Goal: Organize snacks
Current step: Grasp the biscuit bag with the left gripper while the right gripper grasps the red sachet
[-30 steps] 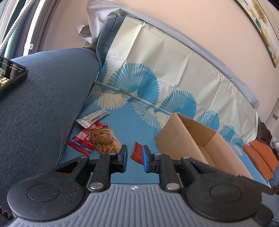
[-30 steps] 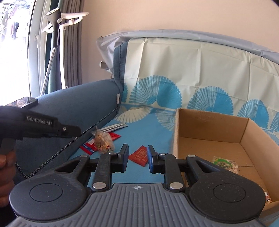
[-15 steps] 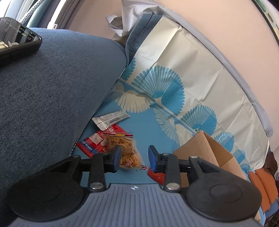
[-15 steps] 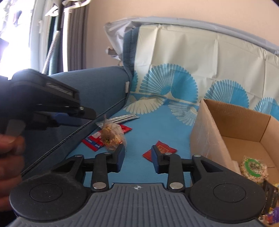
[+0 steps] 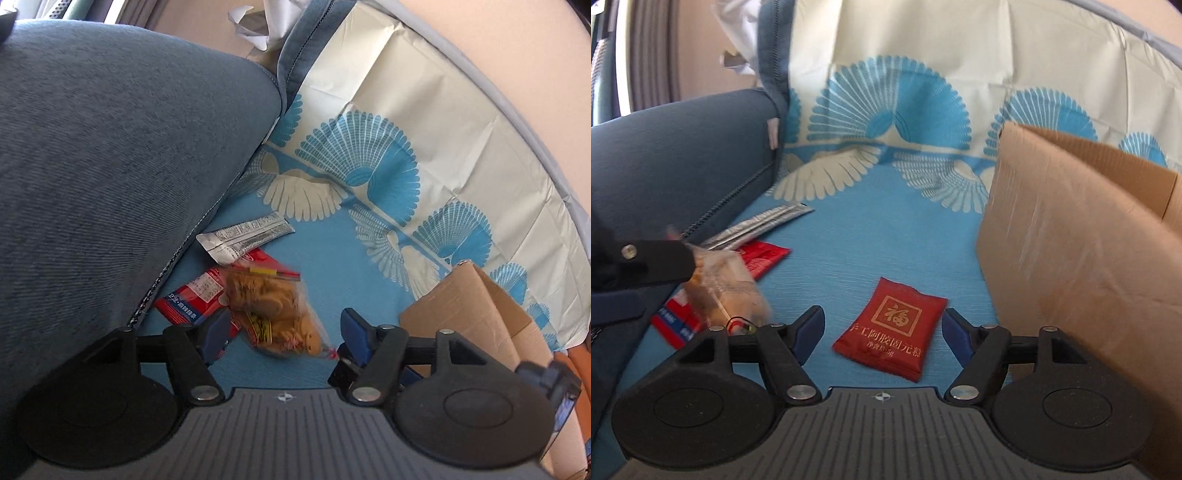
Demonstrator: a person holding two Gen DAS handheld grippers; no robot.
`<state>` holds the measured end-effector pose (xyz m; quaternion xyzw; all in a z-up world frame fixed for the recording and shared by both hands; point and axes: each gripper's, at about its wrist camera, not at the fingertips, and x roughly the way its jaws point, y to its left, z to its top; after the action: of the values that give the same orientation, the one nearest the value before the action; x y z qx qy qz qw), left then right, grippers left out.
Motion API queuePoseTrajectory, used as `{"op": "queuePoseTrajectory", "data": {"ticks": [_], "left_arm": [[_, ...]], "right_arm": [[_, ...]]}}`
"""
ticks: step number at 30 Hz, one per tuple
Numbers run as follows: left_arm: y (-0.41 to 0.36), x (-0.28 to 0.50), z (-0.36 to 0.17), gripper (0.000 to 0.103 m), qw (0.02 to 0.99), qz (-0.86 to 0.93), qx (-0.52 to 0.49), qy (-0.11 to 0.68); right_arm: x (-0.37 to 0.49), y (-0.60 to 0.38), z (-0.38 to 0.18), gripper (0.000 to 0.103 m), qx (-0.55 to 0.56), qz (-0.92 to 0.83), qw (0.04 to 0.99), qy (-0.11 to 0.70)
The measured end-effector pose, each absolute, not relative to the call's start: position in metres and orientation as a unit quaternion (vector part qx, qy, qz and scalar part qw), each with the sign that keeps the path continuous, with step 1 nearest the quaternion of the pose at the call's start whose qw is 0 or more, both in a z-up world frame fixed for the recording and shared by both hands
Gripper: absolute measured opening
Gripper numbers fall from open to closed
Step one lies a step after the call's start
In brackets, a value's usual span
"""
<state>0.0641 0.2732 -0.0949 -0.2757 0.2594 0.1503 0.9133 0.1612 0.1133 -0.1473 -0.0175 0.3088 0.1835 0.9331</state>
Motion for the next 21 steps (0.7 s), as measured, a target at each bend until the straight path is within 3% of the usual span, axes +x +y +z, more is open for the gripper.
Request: {"op": "queuePoseTrajectory", "data": {"ticks": [9,11,13,16,18,21], "left_arm": [[0.278,0.099,-0.109,0.084,0.911,0.167,-0.279,0.255],[0.281,0.108,-0.113,0.084,0.907,0.174,-0.283,0.260],[0.282,0.118,-0.119,0.084,0.901,0.182,-0.280,0.277],[0.278,0.126,-0.123,0.084,0.905,0.184,-0.256,0.285],[0.274,0.127,-0.122,0.072,0.911,0.179,-0.240,0.284],[0.268,0.123,-0.119,0.064,0.920,0.175,-0.212,0.278]], "right_arm": [[0.180,0.115,-0.157,0.073,0.009,0.169,0.929,0.330],[0.179,0.114,-0.157,0.068,0.011,0.167,0.929,0.329],[0.180,0.112,-0.156,0.054,0.015,0.165,0.931,0.326],[0.179,0.110,-0.156,0.045,0.021,0.169,0.931,0.322],[0.178,0.108,-0.156,0.044,0.026,0.174,0.931,0.319],[0.174,0.106,-0.155,0.044,0.028,0.182,0.931,0.315]]}}
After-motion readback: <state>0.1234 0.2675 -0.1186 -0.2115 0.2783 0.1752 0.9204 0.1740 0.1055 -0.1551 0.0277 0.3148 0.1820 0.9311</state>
